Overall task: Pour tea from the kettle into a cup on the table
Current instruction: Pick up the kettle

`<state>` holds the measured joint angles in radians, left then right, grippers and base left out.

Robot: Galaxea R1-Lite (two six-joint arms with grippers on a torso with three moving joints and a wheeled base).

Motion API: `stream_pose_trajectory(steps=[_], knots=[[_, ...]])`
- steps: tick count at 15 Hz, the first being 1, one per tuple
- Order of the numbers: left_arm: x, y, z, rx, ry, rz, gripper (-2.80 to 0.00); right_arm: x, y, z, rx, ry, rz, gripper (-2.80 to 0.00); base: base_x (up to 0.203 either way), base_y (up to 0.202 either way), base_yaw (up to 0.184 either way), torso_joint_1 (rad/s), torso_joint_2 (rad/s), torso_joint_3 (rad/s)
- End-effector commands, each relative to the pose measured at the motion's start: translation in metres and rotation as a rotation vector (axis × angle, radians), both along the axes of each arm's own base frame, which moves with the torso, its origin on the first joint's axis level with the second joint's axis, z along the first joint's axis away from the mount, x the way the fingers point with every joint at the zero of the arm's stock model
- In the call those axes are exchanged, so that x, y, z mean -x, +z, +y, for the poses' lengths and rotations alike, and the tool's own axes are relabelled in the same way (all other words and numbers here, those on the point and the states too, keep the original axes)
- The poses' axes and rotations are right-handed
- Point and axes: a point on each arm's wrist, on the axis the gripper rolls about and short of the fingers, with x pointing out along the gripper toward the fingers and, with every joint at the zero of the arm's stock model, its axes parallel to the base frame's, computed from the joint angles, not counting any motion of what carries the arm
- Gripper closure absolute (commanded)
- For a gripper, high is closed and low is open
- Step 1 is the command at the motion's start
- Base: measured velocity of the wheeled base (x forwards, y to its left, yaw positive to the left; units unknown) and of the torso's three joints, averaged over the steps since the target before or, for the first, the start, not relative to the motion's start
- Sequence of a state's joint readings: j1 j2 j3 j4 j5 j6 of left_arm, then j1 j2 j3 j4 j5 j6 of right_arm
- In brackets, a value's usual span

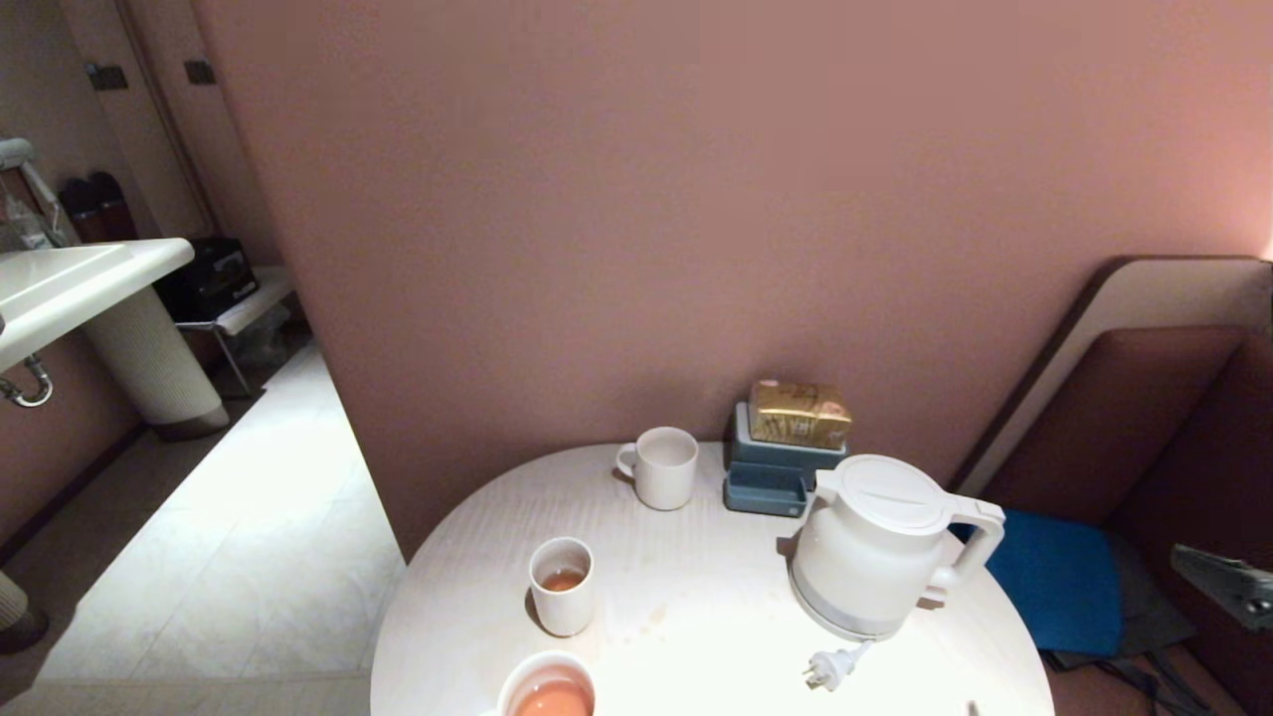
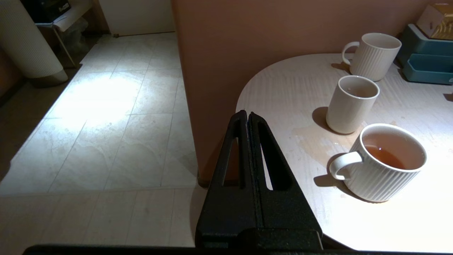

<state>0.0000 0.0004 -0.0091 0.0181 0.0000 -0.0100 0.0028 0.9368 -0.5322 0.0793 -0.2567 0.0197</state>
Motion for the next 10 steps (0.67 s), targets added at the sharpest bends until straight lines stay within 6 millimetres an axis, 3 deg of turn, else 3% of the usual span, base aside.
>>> stream_pose_trajectory(steps=[1,5,10], knots=[[0.0,0.0,0.0,0.001,0.0,0.0,0.0,-0.035,-0.03,-0.001,0.006,-0.018,0.218,-2.8,0.0,0.0,0.0,0.0,0.0,0.0],[0.0,0.0,0.0,0.001,0.0,0.001,0.0,-0.061,-0.088,-0.004,0.012,-0.049,0.403,-2.8,0.0,0.0,0.0,0.0,0.0,0.0],[0.0,0.0,0.0,0.001,0.0,0.001,0.0,-0.068,-0.139,-0.002,-0.068,0.008,0.338,-2.8,0.0,0.0,0.0,0.0,0.0,0.0]])
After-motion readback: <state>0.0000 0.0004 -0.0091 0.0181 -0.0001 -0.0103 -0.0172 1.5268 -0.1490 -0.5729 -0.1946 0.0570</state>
